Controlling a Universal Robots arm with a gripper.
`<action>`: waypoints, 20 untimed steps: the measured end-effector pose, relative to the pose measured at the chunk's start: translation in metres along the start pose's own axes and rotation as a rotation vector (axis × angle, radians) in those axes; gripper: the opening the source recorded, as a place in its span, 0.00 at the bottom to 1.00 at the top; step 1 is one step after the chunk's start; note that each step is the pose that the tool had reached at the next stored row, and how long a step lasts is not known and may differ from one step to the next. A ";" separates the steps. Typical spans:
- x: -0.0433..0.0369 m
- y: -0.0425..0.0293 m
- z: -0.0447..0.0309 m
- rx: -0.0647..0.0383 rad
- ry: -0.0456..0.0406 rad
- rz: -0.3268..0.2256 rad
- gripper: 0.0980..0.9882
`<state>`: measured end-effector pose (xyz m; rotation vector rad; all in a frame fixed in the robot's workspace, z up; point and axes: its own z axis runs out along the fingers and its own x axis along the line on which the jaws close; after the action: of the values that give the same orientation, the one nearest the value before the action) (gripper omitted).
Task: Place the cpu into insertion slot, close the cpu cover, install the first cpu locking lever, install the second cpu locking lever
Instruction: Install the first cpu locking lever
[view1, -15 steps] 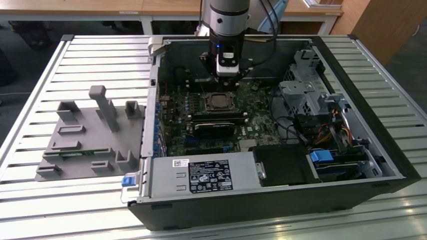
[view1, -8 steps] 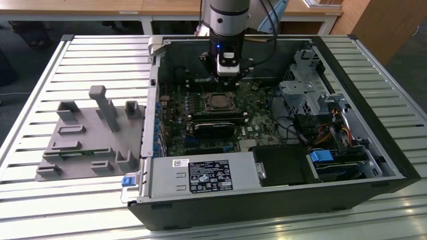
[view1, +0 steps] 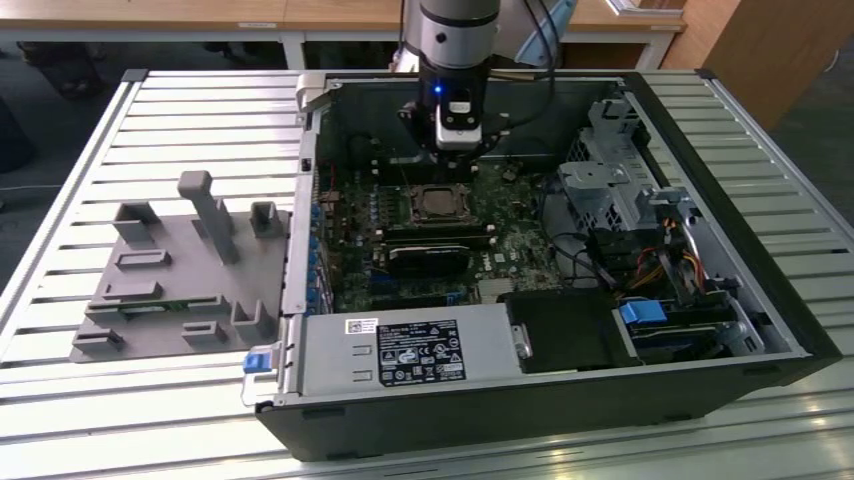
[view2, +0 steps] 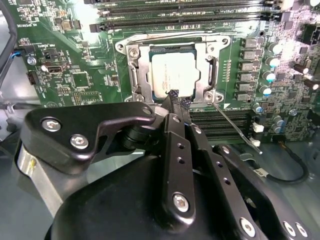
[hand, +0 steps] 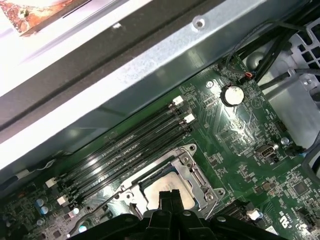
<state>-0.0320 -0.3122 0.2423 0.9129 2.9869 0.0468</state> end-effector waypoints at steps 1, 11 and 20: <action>0.0000 0.0000 -0.0006 0.000 0.0001 -0.003 0.03; -0.0001 0.0002 -0.0065 0.000 0.0007 -0.023 0.03; -0.0001 0.0003 -0.0072 -0.001 0.0038 -0.112 0.03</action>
<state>-0.0319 -0.3122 0.2495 0.7453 3.0349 0.0482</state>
